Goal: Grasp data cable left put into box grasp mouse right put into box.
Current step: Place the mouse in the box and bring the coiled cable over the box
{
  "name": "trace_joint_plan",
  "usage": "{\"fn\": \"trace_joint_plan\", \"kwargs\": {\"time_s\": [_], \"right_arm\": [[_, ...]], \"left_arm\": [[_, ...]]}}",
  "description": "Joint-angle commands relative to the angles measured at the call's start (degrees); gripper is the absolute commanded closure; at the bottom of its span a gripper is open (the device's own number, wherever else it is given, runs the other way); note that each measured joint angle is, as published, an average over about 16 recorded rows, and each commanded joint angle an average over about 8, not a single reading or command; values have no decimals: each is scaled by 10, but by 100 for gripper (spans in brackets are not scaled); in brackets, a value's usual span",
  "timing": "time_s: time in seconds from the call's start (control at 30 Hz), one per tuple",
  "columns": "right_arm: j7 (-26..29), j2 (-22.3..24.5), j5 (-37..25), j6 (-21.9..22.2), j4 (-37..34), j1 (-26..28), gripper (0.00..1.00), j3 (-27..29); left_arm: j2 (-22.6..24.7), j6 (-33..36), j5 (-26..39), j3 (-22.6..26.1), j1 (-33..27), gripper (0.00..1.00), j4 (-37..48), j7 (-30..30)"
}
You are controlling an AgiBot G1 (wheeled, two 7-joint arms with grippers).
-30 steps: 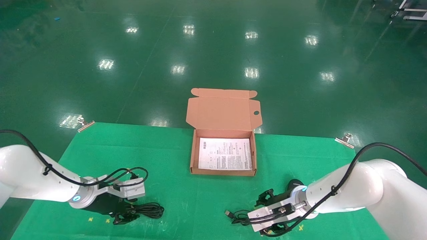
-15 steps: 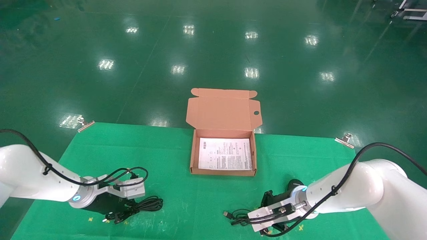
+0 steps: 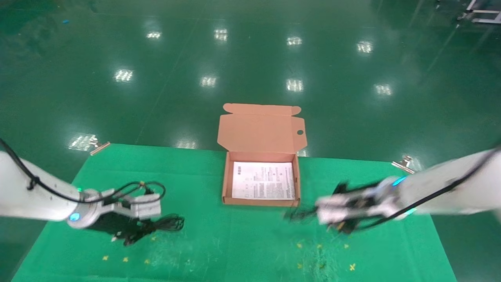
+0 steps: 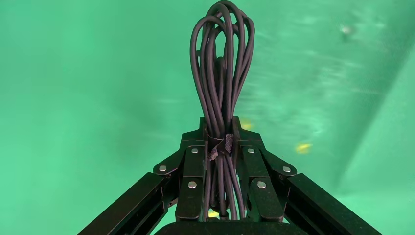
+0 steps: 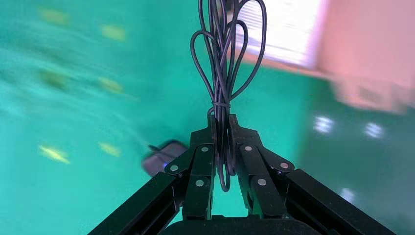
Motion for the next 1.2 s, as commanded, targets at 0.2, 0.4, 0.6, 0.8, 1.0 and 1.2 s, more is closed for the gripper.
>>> {"fn": "trace_joint_plan", "kwargs": {"time_s": [0.2, 0.4, 0.6, 0.8, 1.0, 1.2], "right_arm": [[61, 47, -16, 15, 62, 65, 100, 39], [68, 15, -14, 54, 57, 117, 100, 62], [40, -57, 0, 104, -1, 163, 100, 72], [-3, -131, 22, 143, -86, 200, 100, 77], [-46, -184, 55, 158, -159, 224, 100, 82], [-76, -201, 76, 159, -188, 236, 100, 80]], "left_arm": [[-43, -7, 30, -9, -32, 100, -141, -43], [-49, -38, 67, -20, -50, 100, -227, -86], [-27, -71, 100, -25, -68, 100, -248, -102], [0, -97, 125, -27, -86, 100, -225, -106], [23, -115, 139, -29, -104, 100, -192, -107], [34, -123, 145, -31, -116, 100, -175, -105]]}}
